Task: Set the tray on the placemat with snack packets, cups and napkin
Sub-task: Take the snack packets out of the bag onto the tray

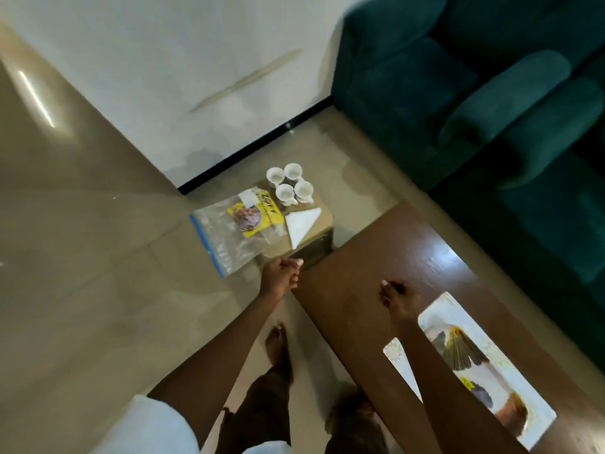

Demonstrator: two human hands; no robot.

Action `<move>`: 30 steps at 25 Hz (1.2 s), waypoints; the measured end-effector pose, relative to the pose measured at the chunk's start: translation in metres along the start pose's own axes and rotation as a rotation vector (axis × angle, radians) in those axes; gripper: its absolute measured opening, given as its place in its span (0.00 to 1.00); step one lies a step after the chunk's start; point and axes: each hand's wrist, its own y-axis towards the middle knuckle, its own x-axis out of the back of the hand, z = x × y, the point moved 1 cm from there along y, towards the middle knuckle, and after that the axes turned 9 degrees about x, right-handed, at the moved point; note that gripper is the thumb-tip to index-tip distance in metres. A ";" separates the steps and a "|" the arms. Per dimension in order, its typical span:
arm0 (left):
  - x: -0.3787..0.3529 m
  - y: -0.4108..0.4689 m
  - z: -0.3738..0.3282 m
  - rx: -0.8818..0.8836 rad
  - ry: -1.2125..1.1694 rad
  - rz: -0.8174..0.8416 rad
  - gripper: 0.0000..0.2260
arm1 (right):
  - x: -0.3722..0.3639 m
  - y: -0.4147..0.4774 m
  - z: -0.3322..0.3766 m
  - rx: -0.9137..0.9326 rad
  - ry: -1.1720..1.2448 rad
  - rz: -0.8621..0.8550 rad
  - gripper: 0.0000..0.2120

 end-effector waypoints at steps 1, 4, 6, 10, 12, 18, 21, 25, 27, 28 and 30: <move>0.023 0.011 -0.011 -0.003 -0.023 -0.035 0.05 | -0.024 0.005 0.011 0.001 -0.021 0.052 0.05; 0.089 0.046 -0.032 0.022 -0.087 -0.169 0.05 | -0.096 0.024 0.039 -0.025 -0.010 0.161 0.11; 0.126 0.075 -0.037 0.066 -0.166 -0.226 0.06 | -0.149 0.044 0.053 -0.026 -0.009 0.298 0.11; 0.184 0.139 -0.023 0.134 0.040 -0.521 0.18 | -0.245 0.082 0.045 0.009 -0.092 0.410 0.13; 0.202 0.168 -0.010 0.227 0.123 -0.623 0.27 | -0.281 0.099 0.022 0.118 -0.264 0.435 0.22; 0.232 0.223 0.025 0.301 -0.278 -0.456 0.16 | -0.350 0.114 -0.041 0.555 -0.859 0.736 0.40; 0.235 0.221 0.030 0.281 -0.352 -0.350 0.16 | -0.358 0.110 -0.049 0.575 -0.923 0.726 0.40; 0.230 0.216 0.021 0.236 -0.338 -0.313 0.17 | -0.360 0.113 -0.033 0.515 -0.893 0.766 0.39; 0.224 0.209 0.014 0.241 -0.333 -0.315 0.15 | -0.355 0.111 -0.022 0.451 -0.842 0.801 0.38; 0.221 0.206 0.010 0.225 -0.349 -0.313 0.13 | -0.352 0.110 -0.015 0.410 -0.811 0.819 0.38; 0.213 0.190 0.000 0.163 -0.400 -0.298 0.08 | -0.345 0.101 0.003 0.351 -0.705 0.845 0.32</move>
